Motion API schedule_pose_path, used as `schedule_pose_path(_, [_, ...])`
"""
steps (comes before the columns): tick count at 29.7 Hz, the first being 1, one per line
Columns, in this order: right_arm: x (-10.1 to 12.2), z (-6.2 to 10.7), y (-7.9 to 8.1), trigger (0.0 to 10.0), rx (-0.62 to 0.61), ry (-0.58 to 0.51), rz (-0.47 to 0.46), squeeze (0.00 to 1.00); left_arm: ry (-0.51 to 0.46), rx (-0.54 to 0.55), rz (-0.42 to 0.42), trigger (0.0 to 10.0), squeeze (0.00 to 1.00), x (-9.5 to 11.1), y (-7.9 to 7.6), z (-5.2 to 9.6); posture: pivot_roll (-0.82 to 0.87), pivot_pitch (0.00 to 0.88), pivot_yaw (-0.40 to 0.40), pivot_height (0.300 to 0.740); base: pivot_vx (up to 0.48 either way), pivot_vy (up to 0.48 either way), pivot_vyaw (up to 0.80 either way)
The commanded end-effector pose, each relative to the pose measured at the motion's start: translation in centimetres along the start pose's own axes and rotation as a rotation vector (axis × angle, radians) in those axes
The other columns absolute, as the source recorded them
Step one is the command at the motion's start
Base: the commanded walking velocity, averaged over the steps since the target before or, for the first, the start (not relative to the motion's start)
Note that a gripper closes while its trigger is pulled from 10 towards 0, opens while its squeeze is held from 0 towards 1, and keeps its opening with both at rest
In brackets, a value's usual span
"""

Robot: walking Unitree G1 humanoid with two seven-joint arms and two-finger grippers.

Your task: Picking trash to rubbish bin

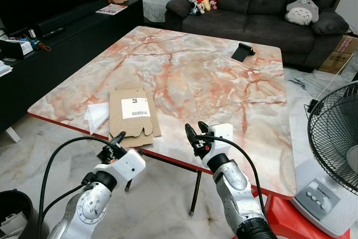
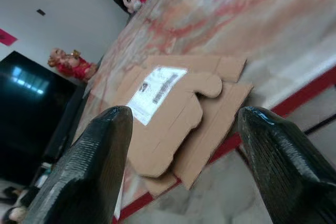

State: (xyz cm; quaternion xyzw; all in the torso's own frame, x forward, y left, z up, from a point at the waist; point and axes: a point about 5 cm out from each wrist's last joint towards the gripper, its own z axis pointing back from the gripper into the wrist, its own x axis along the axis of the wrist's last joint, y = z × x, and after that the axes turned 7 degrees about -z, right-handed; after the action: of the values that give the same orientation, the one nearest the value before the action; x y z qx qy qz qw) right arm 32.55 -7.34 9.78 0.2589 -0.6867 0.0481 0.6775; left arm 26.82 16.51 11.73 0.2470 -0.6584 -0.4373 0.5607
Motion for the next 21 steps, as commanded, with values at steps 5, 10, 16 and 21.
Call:
schedule_pose_path(5, [-0.3,0.0,0.1,10.0,0.011,0.023,0.006,0.00,0.083,-0.094,-0.164,10.0,0.00,-1.5,-0.6,-0.5,0.03,0.067,-0.066,0.740,0.000,0.000,0.00])
schedule_pose_path(10, [-0.4,0.0,0.1,10.0,0.011,0.024,0.007,0.00,0.118,-0.089,-0.179,10.0,0.00,-1.9,-0.6,-1.2,0.02,0.064,-0.058,0.740,0.000,0.000,0.00])
schedule_pose_path(16, [-0.3,0.0,0.2,10.0,0.011,0.019,0.008,0.00,0.140,-0.088,-0.198,10.0,0.00,-2.2,-0.8,-1.9,0.02,0.054,-0.050,0.740,0.000,0.000,0.00])
schedule_pose_path(21, [-0.3,0.0,0.2,10.0,0.012,0.019,0.007,0.00,0.148,-0.109,-0.221,10.0,0.00,-2.5,-0.9,-2.4,0.01,0.047,-0.046,0.740,0.000,0.000,0.00])
